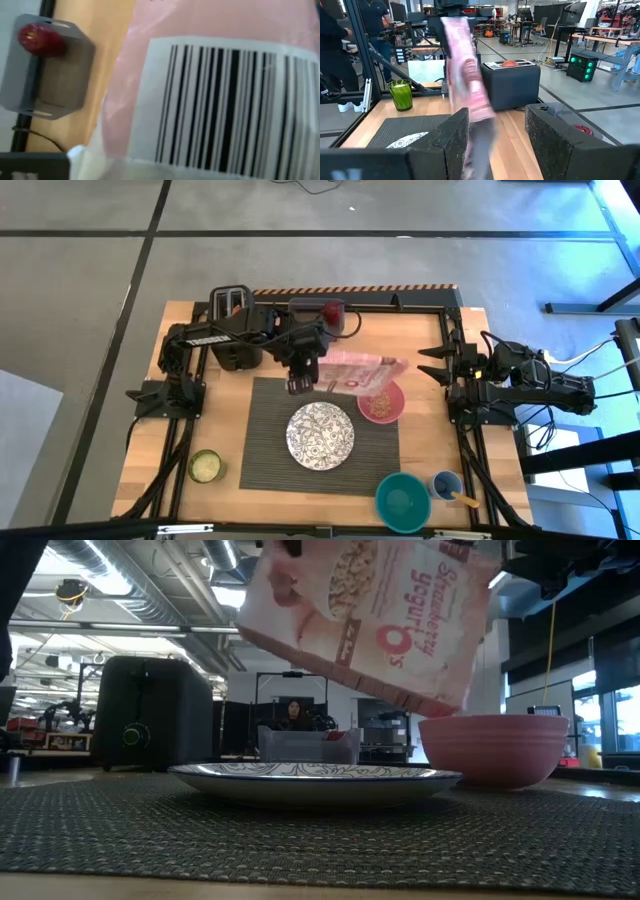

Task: Arrange a breakfast setting
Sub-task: Pour the cereal box into the pink bowl

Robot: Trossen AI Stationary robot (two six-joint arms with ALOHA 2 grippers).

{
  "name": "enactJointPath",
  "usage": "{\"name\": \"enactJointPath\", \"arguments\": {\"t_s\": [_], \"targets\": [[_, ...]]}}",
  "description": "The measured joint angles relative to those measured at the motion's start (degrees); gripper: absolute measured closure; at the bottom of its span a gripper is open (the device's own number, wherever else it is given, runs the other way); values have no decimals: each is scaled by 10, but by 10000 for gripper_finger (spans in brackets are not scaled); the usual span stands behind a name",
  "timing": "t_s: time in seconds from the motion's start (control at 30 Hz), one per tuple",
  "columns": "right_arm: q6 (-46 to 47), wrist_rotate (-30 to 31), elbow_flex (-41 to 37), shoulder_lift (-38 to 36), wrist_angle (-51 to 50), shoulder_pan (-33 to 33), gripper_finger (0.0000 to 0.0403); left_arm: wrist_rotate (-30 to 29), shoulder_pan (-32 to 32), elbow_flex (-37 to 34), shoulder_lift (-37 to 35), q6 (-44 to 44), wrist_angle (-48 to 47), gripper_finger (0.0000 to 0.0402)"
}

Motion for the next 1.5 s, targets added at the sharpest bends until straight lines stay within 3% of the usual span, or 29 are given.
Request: {"name": "enactJointPath", "arguments": {"t_s": [0.47,0.57,0.77,0.97,1.1,1.3,1.5], "targets": [[0,0,0,0,0,0,217,8,0,0,0,-4,-2,229],[0,0,0,0,0,0,217,-13,4,0,0,-14,-5,229],[0,0,0,0,0,0,217,14,1,0,0,-6,1,229],[0,0,0,0,0,0,217,-12,6,0,0,-14,2,229],[0,0,0,0,0,0,217,34,4,0,0,-10,2,229],[0,0,0,0,0,0,217,-5,7,0,0,-15,2,229],[-4,0,0,0,0,0,217,21,7,0,0,-3,3,229]]}}
